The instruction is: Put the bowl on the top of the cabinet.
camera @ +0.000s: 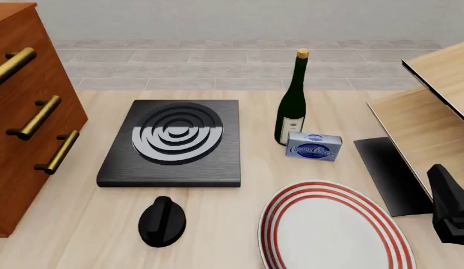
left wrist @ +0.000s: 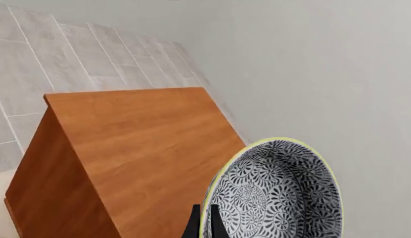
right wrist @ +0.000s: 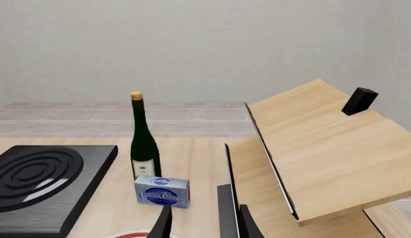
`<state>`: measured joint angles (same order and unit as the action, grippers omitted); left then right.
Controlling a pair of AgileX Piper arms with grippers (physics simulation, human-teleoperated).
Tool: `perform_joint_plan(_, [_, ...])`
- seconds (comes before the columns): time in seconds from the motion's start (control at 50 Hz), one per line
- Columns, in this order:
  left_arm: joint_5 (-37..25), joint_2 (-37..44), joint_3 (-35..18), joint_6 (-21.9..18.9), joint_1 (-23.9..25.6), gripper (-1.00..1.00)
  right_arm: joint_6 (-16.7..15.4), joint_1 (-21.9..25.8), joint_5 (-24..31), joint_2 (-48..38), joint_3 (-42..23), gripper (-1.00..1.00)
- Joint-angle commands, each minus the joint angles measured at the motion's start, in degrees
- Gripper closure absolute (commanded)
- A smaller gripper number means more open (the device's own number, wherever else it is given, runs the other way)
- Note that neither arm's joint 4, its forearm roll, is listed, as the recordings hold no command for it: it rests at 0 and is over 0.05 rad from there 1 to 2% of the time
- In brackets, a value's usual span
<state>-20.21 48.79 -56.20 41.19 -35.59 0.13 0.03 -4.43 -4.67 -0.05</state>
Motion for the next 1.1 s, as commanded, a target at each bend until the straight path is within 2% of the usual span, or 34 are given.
perform_joint_plan(0.02, [1.57, 3.72, -1.69, 1.52, -2.75, 1.0, 0.01, 0.0, 0.01, 0.01, 0.0, -1.0])
perform_joint_plan(0.6, [0.96, 7.66, -5.73, 3.16, -2.22, 1.0, 0.0, 0.0, -0.01, -0.02, 0.0, -1.0])
perform_joint_plan(1.1, [-0.51, 11.87, -8.45, 0.64, -5.05, 1.0, 0.0, 0.0, 0.0, 0.01, 0.0, -1.0])
